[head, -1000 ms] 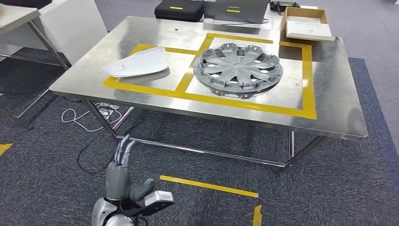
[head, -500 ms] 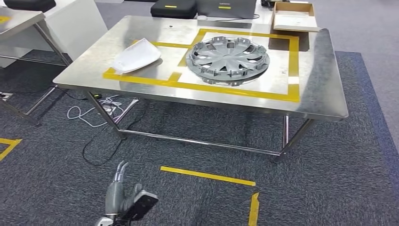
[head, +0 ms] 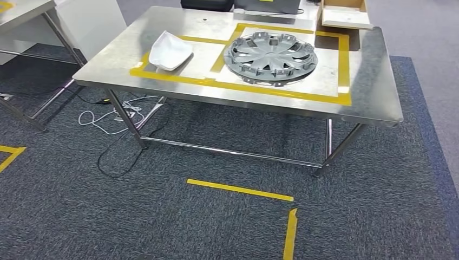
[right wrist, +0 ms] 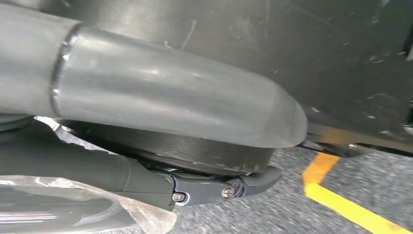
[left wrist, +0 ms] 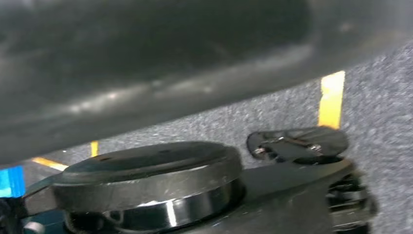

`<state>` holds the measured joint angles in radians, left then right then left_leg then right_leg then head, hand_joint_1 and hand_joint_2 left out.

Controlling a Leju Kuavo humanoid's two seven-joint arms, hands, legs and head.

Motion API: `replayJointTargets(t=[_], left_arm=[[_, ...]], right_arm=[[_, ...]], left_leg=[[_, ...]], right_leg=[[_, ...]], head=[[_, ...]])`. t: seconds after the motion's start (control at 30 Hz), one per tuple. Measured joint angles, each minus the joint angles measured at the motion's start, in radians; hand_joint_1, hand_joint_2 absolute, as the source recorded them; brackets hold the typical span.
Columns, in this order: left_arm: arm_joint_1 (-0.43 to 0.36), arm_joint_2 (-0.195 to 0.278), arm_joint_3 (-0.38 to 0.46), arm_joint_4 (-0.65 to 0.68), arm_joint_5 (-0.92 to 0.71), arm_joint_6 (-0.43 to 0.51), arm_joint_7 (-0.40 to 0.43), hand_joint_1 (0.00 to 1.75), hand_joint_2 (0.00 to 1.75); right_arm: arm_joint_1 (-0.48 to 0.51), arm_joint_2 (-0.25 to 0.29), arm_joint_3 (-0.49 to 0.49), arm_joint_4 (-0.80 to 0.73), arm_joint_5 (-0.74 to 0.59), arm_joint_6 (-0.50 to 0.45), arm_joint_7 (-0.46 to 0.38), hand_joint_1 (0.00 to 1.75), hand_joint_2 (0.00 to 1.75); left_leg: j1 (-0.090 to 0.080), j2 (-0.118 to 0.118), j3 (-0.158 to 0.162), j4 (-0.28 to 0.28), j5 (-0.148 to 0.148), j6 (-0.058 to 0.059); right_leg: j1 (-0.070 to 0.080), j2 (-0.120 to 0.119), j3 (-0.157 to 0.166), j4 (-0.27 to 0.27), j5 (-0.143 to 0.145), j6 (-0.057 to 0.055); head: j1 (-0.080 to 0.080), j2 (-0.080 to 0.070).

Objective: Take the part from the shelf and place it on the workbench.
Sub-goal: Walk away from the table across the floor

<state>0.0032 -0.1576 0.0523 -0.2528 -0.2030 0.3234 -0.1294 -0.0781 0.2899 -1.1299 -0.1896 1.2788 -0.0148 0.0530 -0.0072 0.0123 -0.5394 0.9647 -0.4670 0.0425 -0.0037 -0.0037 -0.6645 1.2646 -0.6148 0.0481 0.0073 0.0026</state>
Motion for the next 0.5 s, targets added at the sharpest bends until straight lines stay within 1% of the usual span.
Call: replayJointTargets(t=[0.03,0.07,0.1,0.13,0.17,0.2,0.23,0.27,0.3,0.33,0.37,0.43,0.47,0.5], left_arm=[[-0.002,-0.002,0.000,0.008,-0.006,0.002,-0.002,0.00,0.00],[-0.004,-0.004,-0.001,0.014,-0.015,0.007,-0.004,0.00,0.00],[-0.008,-0.006,-0.003,0.019,-0.028,0.012,-0.007,0.00,0.00],[-0.012,-0.007,-0.006,0.023,-0.042,0.017,-0.009,0.00,0.00],[-0.017,-0.008,-0.013,0.027,-0.059,0.020,-0.012,0.00,0.00],[-0.022,-0.010,-0.022,0.030,-0.077,0.025,-0.015,0.00,0.00],[-0.026,-0.010,-0.032,0.033,-0.095,0.030,-0.018,0.00,0.00],[-0.029,-0.010,-0.043,0.036,-0.109,0.035,-0.019,0.00,0.00],[-0.030,-0.010,-0.052,0.038,-0.119,0.039,-0.020,0.00,0.00],[-0.031,-0.010,-0.060,0.040,-0.125,0.041,-0.020,0.00,0.00],[-0.031,-0.009,-0.067,0.042,-0.128,0.042,-0.020,0.00,0.00],[-0.032,-0.007,-0.077,0.045,-0.136,0.044,-0.020,0.00,0.00],[-0.032,-0.007,-0.083,0.046,-0.145,0.045,-0.019,0.00,0.00],[-0.032,-0.006,-0.090,0.048,-0.157,0.048,-0.016,0.00,0.00]], right_arm=[[0.000,0.000,0.000,0.000,0.005,0.002,0.012,0.00,0.00],[0.000,0.000,0.000,0.000,0.010,0.004,0.024,0.00,0.00],[0.000,0.000,0.001,0.000,0.015,0.007,0.035,0.00,0.00],[0.000,0.000,0.001,0.000,0.018,0.011,0.042,0.00,0.00],[0.001,0.000,0.002,0.000,0.020,0.016,0.045,0.00,0.00],[0.002,0.001,0.002,0.000,0.022,0.021,0.046,0.00,0.00],[0.002,0.001,0.002,0.000,0.025,0.025,0.045,0.00,0.00],[0.003,0.002,0.003,0.000,0.028,0.026,0.044,0.00,0.00],[0.003,0.003,0.003,0.000,0.030,0.027,0.042,0.00,0.00],[0.003,0.004,0.004,0.000,0.032,0.027,0.042,0.00,0.00],[0.003,0.005,0.004,-0.001,0.033,0.026,0.042,0.00,0.00],[0.004,0.005,0.004,-0.001,0.035,0.026,0.041,0.00,0.00],[0.005,0.005,0.004,-0.001,0.037,0.027,0.040,0.00,0.00],[0.005,0.005,0.005,-0.001,0.038,0.027,0.040,0.00,0.00]], left_leg=[[-0.001,0.001,-0.009,0.003,0.006,-0.001],[-0.001,-0.001,-0.018,0.005,0.011,-0.003],[-0.001,-0.004,-0.025,0.008,0.016,-0.006],[-0.002,-0.008,-0.032,0.012,0.021,-0.011],[-0.002,-0.012,-0.038,0.015,0.027,-0.016],[-0.003,-0.016,-0.045,0.017,0.034,-0.021],[-0.004,-0.020,-0.051,0.020,0.041,-0.025],[-0.005,-0.024,-0.057,0.023,0.045,-0.030],[-0.005,-0.026,-0.064,0.032,0.039,-0.035],[-0.004,-0.026,-0.076,0.057,0.018,-0.042],[-0.001,-0.025,-0.093,0.102,-0.015,-0.048],[0.006,-0.023,-0.136,0.233,-0.092,-0.061],[0.008,-0.022,-0.150,0.285,-0.113,-0.066],[0.011,-0.020,-0.150,0.310,-0.116,-0.069]], right_leg=[[0.000,0.000,0.023,-0.018,0.028,-0.001],[0.000,0.001,0.062,-0.066,0.060,-0.002],[0.000,0.009,0.109,-0.134,0.081,-0.006],[0.000,0.019,0.157,-0.205,0.089,-0.010],[0.000,0.028,0.190,-0.258,0.086,-0.013],[0.001,0.033,0.209,-0.289,0.078,-0.016],[0.001,0.030,0.214,-0.303,0.075,-0.019],[-0.001,0.023,0.211,-0.307,0.076,-0.024],[-0.004,0.016,0.208,-0.310,0.079,-0.031],[-0.006,0.008,0.205,-0.313,0.083,-0.040],[-0.008,0.000,0.201,-0.314,0.087,-0.049],[-0.005,-0.019,0.193,-0.312,0.092,-0.057],[-0.004,-0.029,0.189,-0.311,0.094,-0.057],[-0.004,-0.040,0.184,-0.309,0.095,-0.058]], head=[[0.000,0.000],[0.000,0.000],[0.000,0.000],[-0.001,0.000],[-0.001,0.000],[-0.001,0.000],[-0.001,0.000],[0.000,0.000],[-0.001,0.000],[-0.004,0.000],[-0.007,0.000],[-0.011,0.000],[-0.012,0.000],[-0.012,0.000]])
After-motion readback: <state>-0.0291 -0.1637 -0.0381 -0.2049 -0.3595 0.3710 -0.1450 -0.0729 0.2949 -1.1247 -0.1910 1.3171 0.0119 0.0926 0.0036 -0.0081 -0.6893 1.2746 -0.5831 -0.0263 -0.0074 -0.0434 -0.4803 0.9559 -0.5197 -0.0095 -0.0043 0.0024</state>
